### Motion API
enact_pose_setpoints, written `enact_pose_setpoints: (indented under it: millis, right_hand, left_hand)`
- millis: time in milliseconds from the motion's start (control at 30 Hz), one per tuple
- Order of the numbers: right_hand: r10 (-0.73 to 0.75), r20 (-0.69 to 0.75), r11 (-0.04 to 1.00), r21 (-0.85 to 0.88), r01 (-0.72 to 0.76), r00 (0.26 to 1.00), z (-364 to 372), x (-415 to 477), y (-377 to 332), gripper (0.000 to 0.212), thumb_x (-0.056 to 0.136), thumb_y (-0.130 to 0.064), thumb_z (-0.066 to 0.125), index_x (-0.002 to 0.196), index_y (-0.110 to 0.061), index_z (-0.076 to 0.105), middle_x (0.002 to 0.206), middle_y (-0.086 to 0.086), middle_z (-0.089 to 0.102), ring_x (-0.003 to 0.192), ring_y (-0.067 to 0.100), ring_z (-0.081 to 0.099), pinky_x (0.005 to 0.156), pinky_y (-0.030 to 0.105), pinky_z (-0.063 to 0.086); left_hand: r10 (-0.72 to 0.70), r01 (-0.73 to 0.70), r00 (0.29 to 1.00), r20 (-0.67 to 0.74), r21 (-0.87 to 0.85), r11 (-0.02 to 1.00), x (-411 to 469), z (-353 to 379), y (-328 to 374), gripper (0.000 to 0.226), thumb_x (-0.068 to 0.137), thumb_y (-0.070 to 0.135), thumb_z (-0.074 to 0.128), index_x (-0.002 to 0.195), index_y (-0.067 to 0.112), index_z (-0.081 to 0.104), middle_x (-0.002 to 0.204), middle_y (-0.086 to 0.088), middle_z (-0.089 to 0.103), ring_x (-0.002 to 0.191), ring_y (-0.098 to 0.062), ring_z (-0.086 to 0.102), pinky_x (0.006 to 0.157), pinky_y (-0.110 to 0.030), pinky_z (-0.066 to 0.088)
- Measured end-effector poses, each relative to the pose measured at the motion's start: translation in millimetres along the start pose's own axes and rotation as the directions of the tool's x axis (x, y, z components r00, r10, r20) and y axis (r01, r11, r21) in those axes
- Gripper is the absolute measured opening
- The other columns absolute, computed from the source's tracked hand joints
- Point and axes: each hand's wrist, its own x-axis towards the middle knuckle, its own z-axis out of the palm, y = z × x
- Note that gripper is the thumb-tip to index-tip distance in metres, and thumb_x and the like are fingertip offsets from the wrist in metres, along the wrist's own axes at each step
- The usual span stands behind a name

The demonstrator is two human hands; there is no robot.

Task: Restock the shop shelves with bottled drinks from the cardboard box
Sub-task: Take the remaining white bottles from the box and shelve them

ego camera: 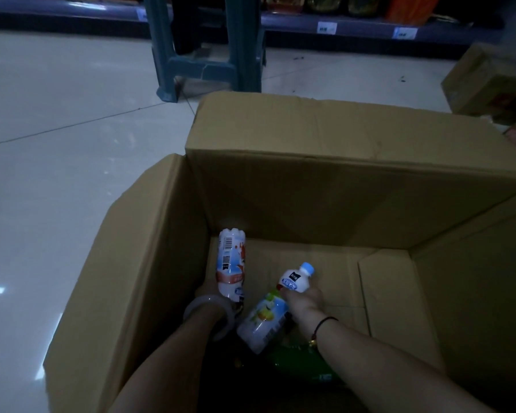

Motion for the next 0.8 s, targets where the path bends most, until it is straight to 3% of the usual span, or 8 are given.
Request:
enact_pose_setpoints:
  millis: [100,267,433,500,567,633,700,800]
  right_hand:
    - [-0.043,0.029,0.999,0.019,0.043,0.999,-3,0,-7,0.033,0.075,-0.01,0.076,0.098,-0.008,0.054,0.098,0.014,0.065,0.084,0.029,0.064,0.076,0.039,0.055]
    - [-0.172,0.141,0.984,-0.029,0.177,0.975,-7,-4,-20,0.039,0.078,-0.009,0.073,0.106,-0.011,0.047,0.091,0.004,0.059,0.074,0.015,0.058,0.059,0.028,0.047]
    - [-0.235,0.186,0.971,-0.005,0.24,0.954,-4,-5,-25,0.041,0.075,-0.006,0.075,0.103,-0.013,0.045,0.092,0.003,0.059,0.075,0.013,0.058,0.056,0.025,0.045]
    - [-0.242,0.201,0.969,-0.001,0.247,0.949,-7,-6,-30,0.044,0.075,-0.005,0.075,0.106,-0.014,0.046,0.097,0.004,0.062,0.079,0.016,0.061,0.063,0.028,0.049]
    - [-0.252,0.238,0.963,-0.031,0.266,0.938,-11,-8,-36,0.043,0.075,-0.002,0.074,0.108,-0.015,0.05,0.102,0.005,0.063,0.088,0.019,0.061,0.074,0.031,0.049]
    - [-0.277,0.257,0.95,-0.072,0.304,0.926,-18,-9,-41,0.041,0.075,0.002,0.072,0.109,-0.012,0.054,0.104,0.007,0.064,0.091,0.02,0.06,0.077,0.031,0.048]
    - [-0.313,0.232,0.932,-0.109,0.344,0.921,-25,-10,-45,0.044,0.073,0.001,0.074,0.11,-0.011,0.054,0.106,0.007,0.064,0.093,0.019,0.059,0.078,0.031,0.047]
    - [-0.383,0.187,0.903,-0.132,0.409,0.905,-35,-10,-49,0.047,0.069,0.001,0.077,0.105,-0.016,0.051,0.108,0.007,0.063,0.097,0.02,0.06,0.081,0.032,0.049]
  left_hand:
    - [0.004,-0.003,0.999,0.033,-0.036,0.999,-1,-1,-1,0.051,0.077,0.02,0.074,0.121,0.009,0.051,0.123,-0.01,0.058,0.115,-0.026,0.055,0.096,-0.036,0.043]
    - [0.022,-0.007,0.997,0.072,-0.205,0.979,2,2,-2,0.068,0.068,0.015,0.08,0.127,0.01,0.047,0.123,-0.014,0.057,0.114,-0.031,0.055,0.1,-0.049,0.043]
    - [0.014,0.036,0.99,0.142,-0.345,0.938,2,3,2,0.075,0.059,0.014,0.083,0.124,0.016,0.046,0.118,-0.012,0.057,0.109,-0.034,0.056,0.094,-0.055,0.046]
    - [0.002,0.066,0.988,0.153,-0.434,0.899,-1,2,8,0.074,0.056,0.011,0.084,0.12,0.015,0.046,0.112,-0.012,0.058,0.103,-0.035,0.059,0.089,-0.056,0.05]
    - [0.018,0.06,0.987,0.158,-0.477,0.877,-11,-3,16,0.078,0.055,0.013,0.085,0.12,0.018,0.042,0.113,-0.012,0.057,0.101,-0.035,0.059,0.087,-0.052,0.051]
    - [0.095,-0.032,0.991,0.097,-0.51,0.859,-15,-5,21,0.088,0.06,0.011,0.083,0.132,0.018,0.034,0.124,-0.013,0.053,0.107,-0.034,0.057,0.085,-0.041,0.048]
    - [0.218,-0.162,0.975,0.037,-0.554,0.816,-20,-7,29,0.077,0.071,0.009,0.077,0.135,0.021,0.037,0.129,-0.011,0.05,0.1,-0.026,0.056,0.076,-0.031,0.047]
    - [0.292,-0.167,0.949,0.115,-0.604,0.779,-26,-12,41,0.054,0.082,0.02,0.067,0.132,0.027,0.046,0.124,-0.006,0.051,0.088,-0.02,0.059,0.06,-0.026,0.048]
